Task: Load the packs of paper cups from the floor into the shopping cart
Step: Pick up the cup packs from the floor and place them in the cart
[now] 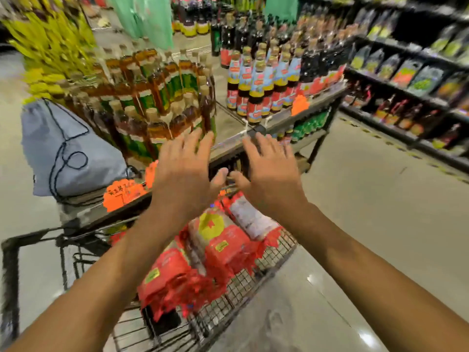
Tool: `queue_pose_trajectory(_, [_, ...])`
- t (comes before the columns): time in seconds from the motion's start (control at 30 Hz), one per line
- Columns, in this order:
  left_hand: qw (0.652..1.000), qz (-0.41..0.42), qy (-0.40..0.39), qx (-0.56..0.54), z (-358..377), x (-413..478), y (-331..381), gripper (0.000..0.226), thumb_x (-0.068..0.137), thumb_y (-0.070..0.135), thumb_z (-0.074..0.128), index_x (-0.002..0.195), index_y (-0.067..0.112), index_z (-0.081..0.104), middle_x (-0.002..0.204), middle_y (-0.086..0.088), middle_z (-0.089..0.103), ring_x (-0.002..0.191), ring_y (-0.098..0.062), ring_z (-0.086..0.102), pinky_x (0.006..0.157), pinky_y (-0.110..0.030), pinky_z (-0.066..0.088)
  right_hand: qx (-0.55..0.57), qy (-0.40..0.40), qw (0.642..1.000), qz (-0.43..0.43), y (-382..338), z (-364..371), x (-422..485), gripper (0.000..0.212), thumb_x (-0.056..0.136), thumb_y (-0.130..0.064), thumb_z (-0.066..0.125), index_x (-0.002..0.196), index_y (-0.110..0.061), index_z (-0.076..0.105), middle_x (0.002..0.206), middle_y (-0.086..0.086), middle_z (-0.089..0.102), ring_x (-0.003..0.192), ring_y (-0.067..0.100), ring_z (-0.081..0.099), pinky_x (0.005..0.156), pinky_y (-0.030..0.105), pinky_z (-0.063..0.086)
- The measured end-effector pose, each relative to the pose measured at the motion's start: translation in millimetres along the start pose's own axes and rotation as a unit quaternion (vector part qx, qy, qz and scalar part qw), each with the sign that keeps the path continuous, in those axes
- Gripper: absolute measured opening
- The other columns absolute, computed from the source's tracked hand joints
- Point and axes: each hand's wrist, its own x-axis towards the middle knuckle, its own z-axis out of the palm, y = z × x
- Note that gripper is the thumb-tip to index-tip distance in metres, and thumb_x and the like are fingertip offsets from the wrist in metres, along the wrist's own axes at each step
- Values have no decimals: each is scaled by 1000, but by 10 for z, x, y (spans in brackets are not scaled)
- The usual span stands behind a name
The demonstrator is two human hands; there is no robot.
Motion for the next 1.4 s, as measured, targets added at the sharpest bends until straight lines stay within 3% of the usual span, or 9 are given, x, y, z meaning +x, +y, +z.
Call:
queue_pose_trajectory(0.07, [998,61,-6,-6,-122,109,396,79,86,60,42,147,8,46,148,-18,52,133,-40,50,110,-53,40,-36,-15,998,50,259,-291,-233,77,92,-61,45,156,-21,33,161,15,35,150,32,30,123,57,15])
queue_pose_trajectory(0.23, [973,228,14,-45,-359,300,1684,73,92,60,45,146,12,43,147,-18,50,132,-39,48,107,-53,41,-117,24,971,208,1091,-1021,-1124,76,94,-61,43,157,-20,31,161,14,36,148,33,31,120,58,22])
queue_pose_trajectory(0.3, [954,291,24,-70,-441,284,2300,74,89,59,46,145,11,45,145,-19,52,128,-40,49,104,-54,42,-136,29,950,279,1462,-1288,-1603,75,97,-61,41,159,-21,25,164,14,30,151,33,26,122,58,17])
queue_pose_trajectory(0.5, [882,459,12,-110,-675,-244,4271,79,89,63,43,150,12,38,153,-18,45,135,-41,46,110,-55,38,-171,39,851,494,2333,-1976,-3373,77,99,-64,33,162,-25,13,169,11,16,155,32,15,125,56,8])
queue_pose_trajectory(0.73, [777,613,10,-145,-882,-1455,6157,77,92,61,48,153,16,36,159,-15,40,142,-37,40,116,-53,33,-173,85,721,665,2900,-2390,-5505,74,98,-62,37,159,-24,23,166,12,26,153,33,22,124,56,11])
queue_pose_trajectory(1.0, [704,695,-4,-146,-947,-2403,7650,76,92,61,48,152,17,36,158,-14,42,142,-37,42,115,-54,34,-159,97,631,753,3357,-2639,-7062,74,98,-60,40,160,-23,20,167,12,22,154,30,19,123,52,10])
queue_pose_trajectory(1.2, [656,740,-21,-143,-729,-2795,8660,76,93,61,46,154,18,34,161,-13,39,145,-38,38,119,-55,29,-176,98,587,784,3875,-2613,-7757,72,97,-61,42,156,-20,33,162,14,35,149,34,32,120,56,19])
queue_pose_trajectory(1.4, [625,764,-55,-147,-13,-2810,9672,75,91,59,52,150,13,43,154,-17,47,138,-41,47,114,-56,37,-153,66,556,814,4708,-2194,-8124,74,96,-63,41,156,-20,35,161,14,35,149,32,31,121,55,19])
